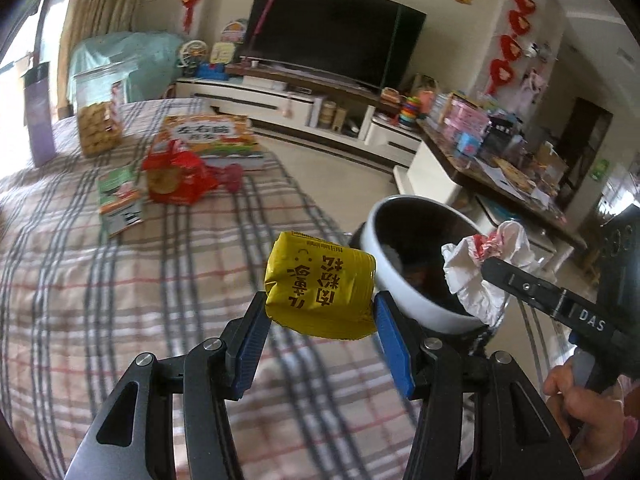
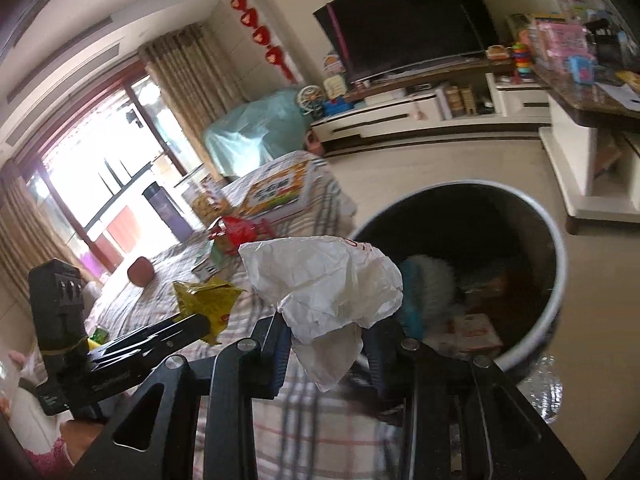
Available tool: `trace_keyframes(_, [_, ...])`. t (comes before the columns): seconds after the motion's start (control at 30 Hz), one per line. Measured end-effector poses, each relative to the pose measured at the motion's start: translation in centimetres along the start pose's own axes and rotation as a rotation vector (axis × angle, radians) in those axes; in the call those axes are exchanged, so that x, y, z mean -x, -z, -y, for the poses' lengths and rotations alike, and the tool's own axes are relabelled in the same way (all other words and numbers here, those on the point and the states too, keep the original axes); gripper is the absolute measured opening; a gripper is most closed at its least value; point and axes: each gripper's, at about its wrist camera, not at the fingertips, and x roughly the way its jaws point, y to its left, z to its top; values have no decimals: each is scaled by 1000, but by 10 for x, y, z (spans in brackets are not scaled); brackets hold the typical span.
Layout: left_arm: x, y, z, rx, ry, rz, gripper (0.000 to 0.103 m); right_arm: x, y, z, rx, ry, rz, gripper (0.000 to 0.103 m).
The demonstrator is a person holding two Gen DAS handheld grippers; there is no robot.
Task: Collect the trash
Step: 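Carry the yellow packet and white plastic bag with both tools over the bin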
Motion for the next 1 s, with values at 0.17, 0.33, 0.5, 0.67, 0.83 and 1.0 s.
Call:
trace_keyframes(0.17, [-11, -3, 12, -27, 15, -7, 51, 6, -1, 14, -14, 25, 8, 33])
trace_keyframes(0.33, [-23, -6, 29, -55, 26, -20, 51, 11, -3, 26, -21, 48, 15, 33])
trace_keyframes(0.5, [-34, -11, 42, -76, 44, -25, 52, 11, -7, 37, -28, 64, 8, 33])
trace_keyframes(0.67, [-48, -16, 54, -105, 52, -31, 52, 8, -13, 47, -25, 79, -1, 33])
trace_keyframes(0.83, [-64, -22, 64, -123, 57, -37, 52, 2, -18, 53, -25, 101, -15, 33])
trace_keyframes(1.0, [-81, -25, 72, -134, 61, -53, 52, -4, -24, 61, -25, 112, -29, 34])
